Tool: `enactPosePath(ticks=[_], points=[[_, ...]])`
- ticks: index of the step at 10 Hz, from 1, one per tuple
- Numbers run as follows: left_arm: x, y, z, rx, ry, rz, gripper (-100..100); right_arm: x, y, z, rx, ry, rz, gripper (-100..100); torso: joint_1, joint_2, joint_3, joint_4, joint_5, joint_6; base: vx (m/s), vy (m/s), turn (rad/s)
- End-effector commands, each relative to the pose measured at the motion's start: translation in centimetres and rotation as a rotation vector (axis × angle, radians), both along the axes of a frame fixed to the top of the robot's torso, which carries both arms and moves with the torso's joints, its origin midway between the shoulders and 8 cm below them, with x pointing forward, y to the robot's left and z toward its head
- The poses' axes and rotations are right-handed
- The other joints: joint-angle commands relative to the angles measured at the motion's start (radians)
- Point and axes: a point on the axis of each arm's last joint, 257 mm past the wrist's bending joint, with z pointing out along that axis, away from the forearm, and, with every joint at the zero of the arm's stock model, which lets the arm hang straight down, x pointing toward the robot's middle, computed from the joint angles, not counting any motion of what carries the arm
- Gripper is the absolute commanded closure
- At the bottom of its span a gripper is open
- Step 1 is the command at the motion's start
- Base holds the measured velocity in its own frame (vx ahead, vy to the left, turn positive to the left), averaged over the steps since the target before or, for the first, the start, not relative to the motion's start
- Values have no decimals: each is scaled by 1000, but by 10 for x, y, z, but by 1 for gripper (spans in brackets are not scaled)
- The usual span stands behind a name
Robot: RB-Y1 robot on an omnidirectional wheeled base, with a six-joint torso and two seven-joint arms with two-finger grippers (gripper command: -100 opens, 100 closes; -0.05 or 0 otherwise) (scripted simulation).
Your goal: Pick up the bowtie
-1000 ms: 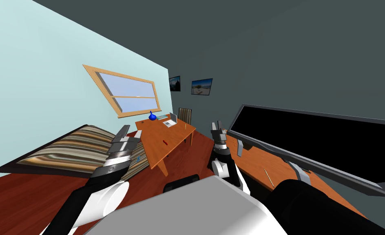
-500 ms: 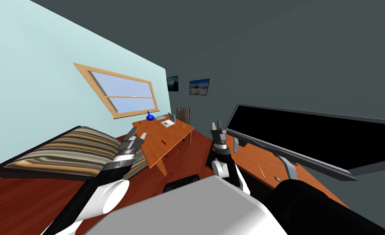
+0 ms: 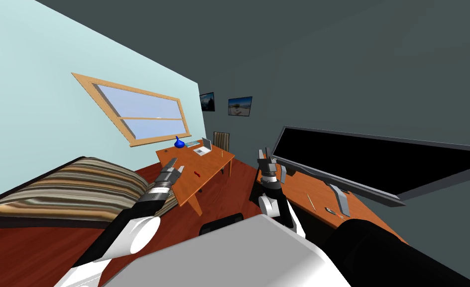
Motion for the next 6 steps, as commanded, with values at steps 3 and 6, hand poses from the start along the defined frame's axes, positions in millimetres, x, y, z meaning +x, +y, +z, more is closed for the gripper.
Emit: enactPosePath(ticks=[3,6], points=[[14,-1,-48,-17,155,-37,-100,0,0,0,0,0,0,0,0,-1,0,0,0,0,-12,-8,-121],[19,-1,-80,-21,255,-57,-100,0,0,0,0,0,0,0,0,-1,-1,0,0,0,-2,-5,-110]])
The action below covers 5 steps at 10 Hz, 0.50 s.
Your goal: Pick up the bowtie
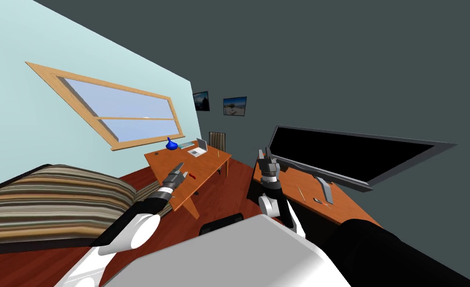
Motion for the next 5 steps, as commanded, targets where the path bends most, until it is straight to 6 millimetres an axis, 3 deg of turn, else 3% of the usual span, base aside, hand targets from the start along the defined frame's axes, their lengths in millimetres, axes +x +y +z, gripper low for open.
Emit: enactPosePath(ticks=[1,2,3,4,5], points=[[2,1,-31,-4,90,-17,-100,0,0,0,0,0,0,0,0,0,0,0,0,0,6,-4,-168],[1,0,-33,-3,98,-19,-100,0,0,0,0,0,0,0,0,0,0,0,0,0,7,1,-75],[2,3,-57,-6,168,-30,-100,0,0,0,0,0,0,0,0,0,0,0,0,0,16,1,-162],[1,2,-62,-4,184,-34,-100,0,0,0,0,0,0,0,0,-1,-1,0,0,0,14,5,-102],[-1,6,-85,-7,250,-42,-100,0,0,0,0,0,0,0,0,-1,-1,0,0,0,18,1,-168]])
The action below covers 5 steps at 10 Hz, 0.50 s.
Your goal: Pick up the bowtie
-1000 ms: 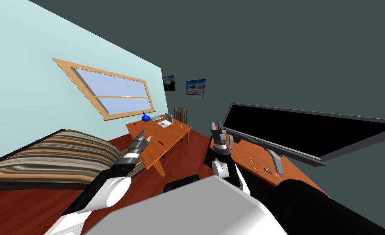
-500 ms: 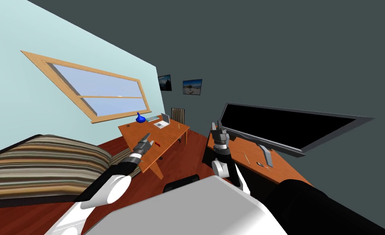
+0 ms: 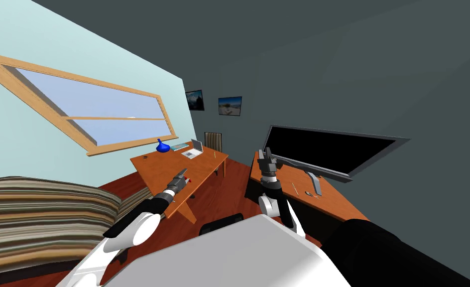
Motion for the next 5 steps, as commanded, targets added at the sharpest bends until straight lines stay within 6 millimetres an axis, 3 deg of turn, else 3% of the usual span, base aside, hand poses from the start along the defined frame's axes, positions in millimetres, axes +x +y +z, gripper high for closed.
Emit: enactPosePath(ticks=[1,4,5], points=[[-5,2,-15,0,58,-10,-100,0,0,0,0,0,0,0,0,0,0,0,0,0,19,4,-88],[-15,13,-66,4,213,-26,-100,0,0,0,0,0,0,0,0,0,0,0,0,-1,32,8,-177],[-18,11,-71,6,237,-33,-100,0,0,0,0,0,0,0,0,-1,0,0,0,0,33,12,-100]])
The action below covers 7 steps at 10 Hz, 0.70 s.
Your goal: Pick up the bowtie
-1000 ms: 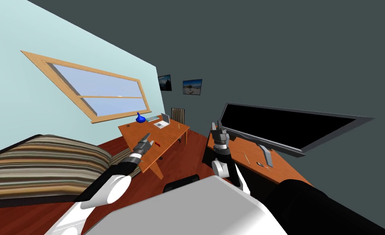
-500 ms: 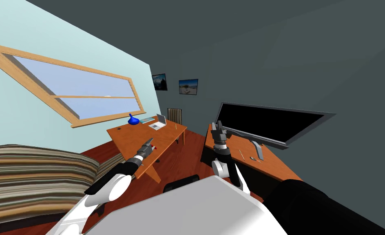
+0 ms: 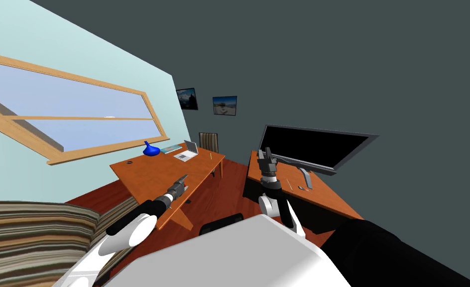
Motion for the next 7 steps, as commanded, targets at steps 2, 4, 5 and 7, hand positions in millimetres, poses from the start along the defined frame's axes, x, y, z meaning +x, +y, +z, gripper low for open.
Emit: enactPosePath(ticks=[2,4,5,7], points=[[-13,7,-34,7,113,-14,-100,0,0,0,0,0,0,0,0,0,0,0,0,0,37,17,-149],[-25,15,-59,13,200,-20,-100,0,0,0,0,0,0,0,1,-2,-1,0,0,1,52,26,-164],[-37,26,-79,21,270,-19,-100,0,0,0,0,0,0,0,1,-1,-1,0,0,0,54,24,-176],[-52,37,-101,29,351,-20,-100,0,0,0,0,0,0,0,0,-1,-1,0,0,0,55,25,-153]])
